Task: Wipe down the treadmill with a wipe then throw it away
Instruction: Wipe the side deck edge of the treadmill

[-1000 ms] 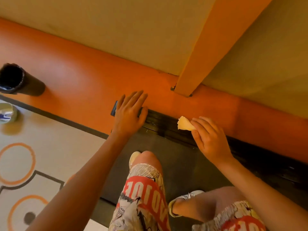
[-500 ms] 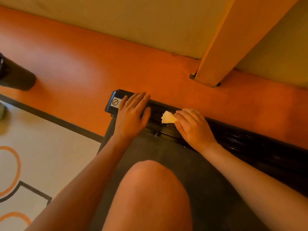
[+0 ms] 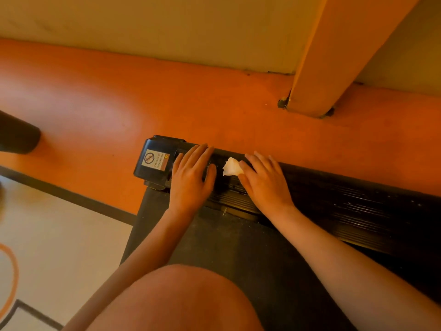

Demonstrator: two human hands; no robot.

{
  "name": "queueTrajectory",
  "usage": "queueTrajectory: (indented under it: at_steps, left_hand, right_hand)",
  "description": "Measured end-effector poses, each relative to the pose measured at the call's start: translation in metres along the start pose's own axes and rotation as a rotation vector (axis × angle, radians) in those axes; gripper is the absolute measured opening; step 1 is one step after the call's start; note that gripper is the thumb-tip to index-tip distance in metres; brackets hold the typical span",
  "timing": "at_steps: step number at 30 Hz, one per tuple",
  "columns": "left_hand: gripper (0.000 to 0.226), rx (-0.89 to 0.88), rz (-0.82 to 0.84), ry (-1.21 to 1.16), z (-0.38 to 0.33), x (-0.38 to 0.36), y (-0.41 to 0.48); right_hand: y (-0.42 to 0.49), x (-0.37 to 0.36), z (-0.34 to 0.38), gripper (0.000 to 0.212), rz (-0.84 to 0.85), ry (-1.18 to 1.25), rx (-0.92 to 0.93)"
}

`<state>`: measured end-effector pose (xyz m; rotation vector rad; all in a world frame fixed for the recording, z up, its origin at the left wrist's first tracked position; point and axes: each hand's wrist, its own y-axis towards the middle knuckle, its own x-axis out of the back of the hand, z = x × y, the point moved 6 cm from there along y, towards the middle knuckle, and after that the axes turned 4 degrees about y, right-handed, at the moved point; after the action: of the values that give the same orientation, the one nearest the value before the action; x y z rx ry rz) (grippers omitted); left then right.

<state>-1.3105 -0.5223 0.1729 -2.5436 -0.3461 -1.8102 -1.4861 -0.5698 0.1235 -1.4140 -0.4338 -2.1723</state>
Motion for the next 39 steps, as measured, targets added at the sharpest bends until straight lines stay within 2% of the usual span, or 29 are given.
queueTrajectory:
  at_steps: [3,6,9,14,18,20,24,33,39]
  left_hand:
    - [0.045,0.044,0.070,-0.039,-0.005,-0.020,-0.006]
    - [0.044,0.016,0.137,-0.040,-0.018,-0.036,-0.010]
    - [0.049,0.064,0.170,-0.030,-0.033,-0.050,-0.007]
    - [0.068,0.117,0.265,0.137,-0.051,-0.078,-0.010]
    - [0.064,0.079,0.302,0.080,-0.049,-0.081,-0.007]
    - [0.060,0.038,0.317,0.041,-0.042,-0.078,-0.004]
    - [0.065,0.016,0.359,0.038,-0.009,-0.072,-0.003]
    - [0.057,-0.012,0.353,0.037,0.044,-0.073,0.001]
    - [0.059,0.053,0.293,0.063,0.081,-0.061,0.016]
  right_hand:
    - [-0.008,-0.014,-0.007,0.057,0.139,-0.017,-0.087]
    - [-0.021,-0.010,-0.015,0.071,0.170,-0.016,-0.077]
    - [-0.034,0.001,-0.033,0.069,0.127,-0.022,-0.080]
    - [-0.056,0.005,-0.068,0.073,0.114,-0.068,-0.134]
    - [-0.061,0.004,-0.069,0.074,0.119,-0.138,-0.097]
    - [-0.062,0.004,-0.069,0.074,0.114,-0.136,-0.079]
    - [-0.063,0.002,-0.066,0.072,0.123,-0.107,-0.021]
    - [-0.063,0.002,-0.065,0.073,0.118,-0.120,-0.011]
    - [-0.061,-0.002,-0.064,0.072,0.112,-0.130,-0.011]
